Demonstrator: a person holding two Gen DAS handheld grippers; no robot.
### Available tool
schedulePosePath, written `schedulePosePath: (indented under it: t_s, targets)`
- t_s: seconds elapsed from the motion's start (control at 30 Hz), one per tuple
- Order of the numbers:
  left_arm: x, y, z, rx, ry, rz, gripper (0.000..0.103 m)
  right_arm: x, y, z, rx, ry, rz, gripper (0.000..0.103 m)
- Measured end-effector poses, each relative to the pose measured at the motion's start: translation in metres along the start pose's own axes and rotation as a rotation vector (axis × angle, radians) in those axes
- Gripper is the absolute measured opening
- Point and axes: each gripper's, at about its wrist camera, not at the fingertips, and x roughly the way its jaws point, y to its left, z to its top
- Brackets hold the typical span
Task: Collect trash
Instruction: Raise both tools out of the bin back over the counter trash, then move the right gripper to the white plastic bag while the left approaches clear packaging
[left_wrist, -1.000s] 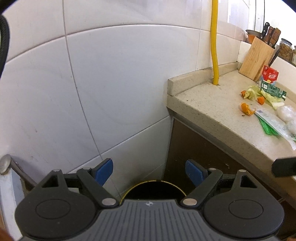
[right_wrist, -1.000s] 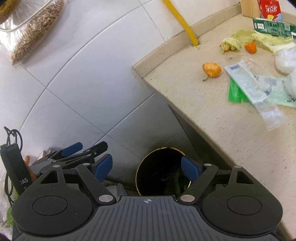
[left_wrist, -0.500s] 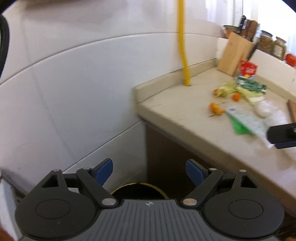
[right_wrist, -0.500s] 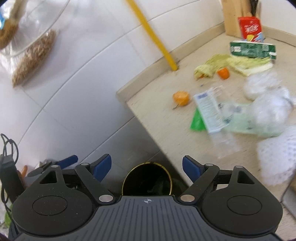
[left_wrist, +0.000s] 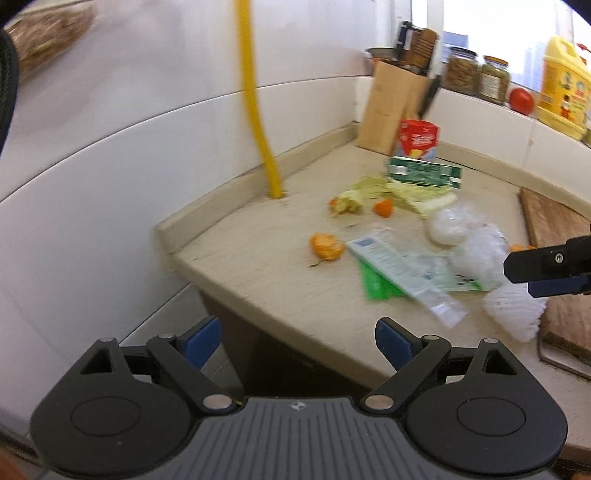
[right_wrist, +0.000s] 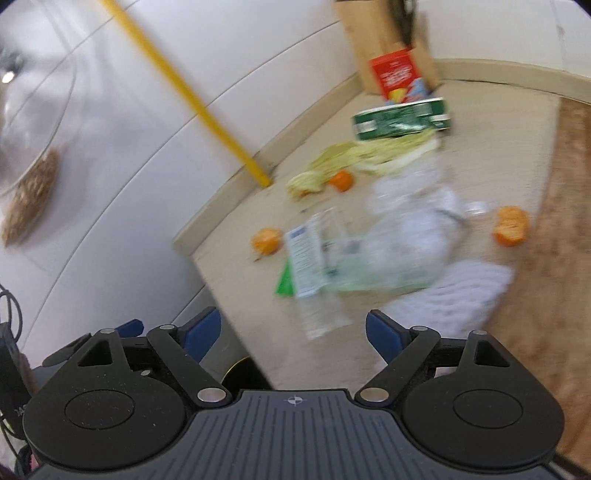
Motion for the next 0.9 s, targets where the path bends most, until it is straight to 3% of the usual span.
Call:
schedulePosePath:
  t_s: [0.47, 0.9]
  targets:
    - [0.033, -0.062, 0.028, 0.1, 0.038, -0.108, 0.09, -0.022, -0.062, 0.004, 0.111, -0.047, -0.101, 0.092]
    - [0.055, -0.095, 0.033, 0.118, 0.093, -0.137, 0.09, -0.021, -0.1, 0.01, 0.166, -0.026, -0.118, 0.095]
